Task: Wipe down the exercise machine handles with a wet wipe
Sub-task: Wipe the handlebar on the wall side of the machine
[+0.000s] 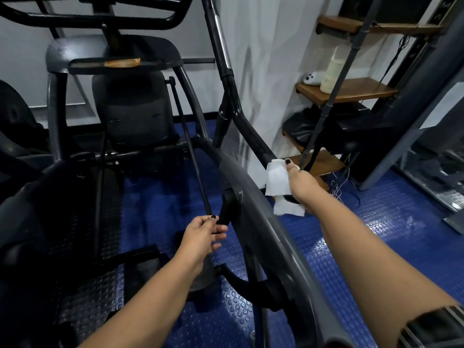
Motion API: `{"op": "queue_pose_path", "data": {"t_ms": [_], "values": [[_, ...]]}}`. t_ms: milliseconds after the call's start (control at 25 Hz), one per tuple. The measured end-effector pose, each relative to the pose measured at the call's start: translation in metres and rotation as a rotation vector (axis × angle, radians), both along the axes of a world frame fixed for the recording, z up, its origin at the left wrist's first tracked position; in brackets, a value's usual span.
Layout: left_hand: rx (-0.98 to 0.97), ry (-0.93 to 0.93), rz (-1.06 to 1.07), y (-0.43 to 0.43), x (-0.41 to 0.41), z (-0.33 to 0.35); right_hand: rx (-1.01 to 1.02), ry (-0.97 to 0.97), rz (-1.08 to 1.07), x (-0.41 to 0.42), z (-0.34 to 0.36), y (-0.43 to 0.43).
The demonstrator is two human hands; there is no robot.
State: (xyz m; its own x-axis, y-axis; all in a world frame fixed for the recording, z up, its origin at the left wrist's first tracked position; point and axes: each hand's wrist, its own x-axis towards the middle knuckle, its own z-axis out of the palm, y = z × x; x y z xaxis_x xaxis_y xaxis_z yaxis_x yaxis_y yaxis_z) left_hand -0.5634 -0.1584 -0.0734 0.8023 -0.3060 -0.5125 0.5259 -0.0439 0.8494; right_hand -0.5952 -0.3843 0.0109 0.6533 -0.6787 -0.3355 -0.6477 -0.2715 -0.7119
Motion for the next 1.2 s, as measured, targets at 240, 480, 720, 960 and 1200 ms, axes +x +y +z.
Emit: {"op": "queue_pose_path", "data": {"t_ms": [240, 480, 720, 960, 1200], "values": [[-0.022, 0.005, 0.034, -0.002, 0.001, -0.003, -0.316, -0.062, -0.032, -0.021, -0.02, 0.023], [-0.036, 0.006, 0.038, -0.007, 0.016, -0.006, -0.933, 0.167, 0.201, -0.014, -0.028, 0.03], [-0.048, 0.041, 0.024, -0.017, 0.027, -0.011, -0.836, 0.215, 0.123, 0.036, -0.02, 0.029], [-0.04, 0.044, 0.019, -0.015, 0.045, -0.015, -0.687, 0.229, 0.057, 0.079, -0.012, 0.022], [-0.029, 0.014, 0.003, -0.002, 0.052, -0.015, -0.528, 0.217, 0.084, 0.115, -0.004, 0.01]]}}
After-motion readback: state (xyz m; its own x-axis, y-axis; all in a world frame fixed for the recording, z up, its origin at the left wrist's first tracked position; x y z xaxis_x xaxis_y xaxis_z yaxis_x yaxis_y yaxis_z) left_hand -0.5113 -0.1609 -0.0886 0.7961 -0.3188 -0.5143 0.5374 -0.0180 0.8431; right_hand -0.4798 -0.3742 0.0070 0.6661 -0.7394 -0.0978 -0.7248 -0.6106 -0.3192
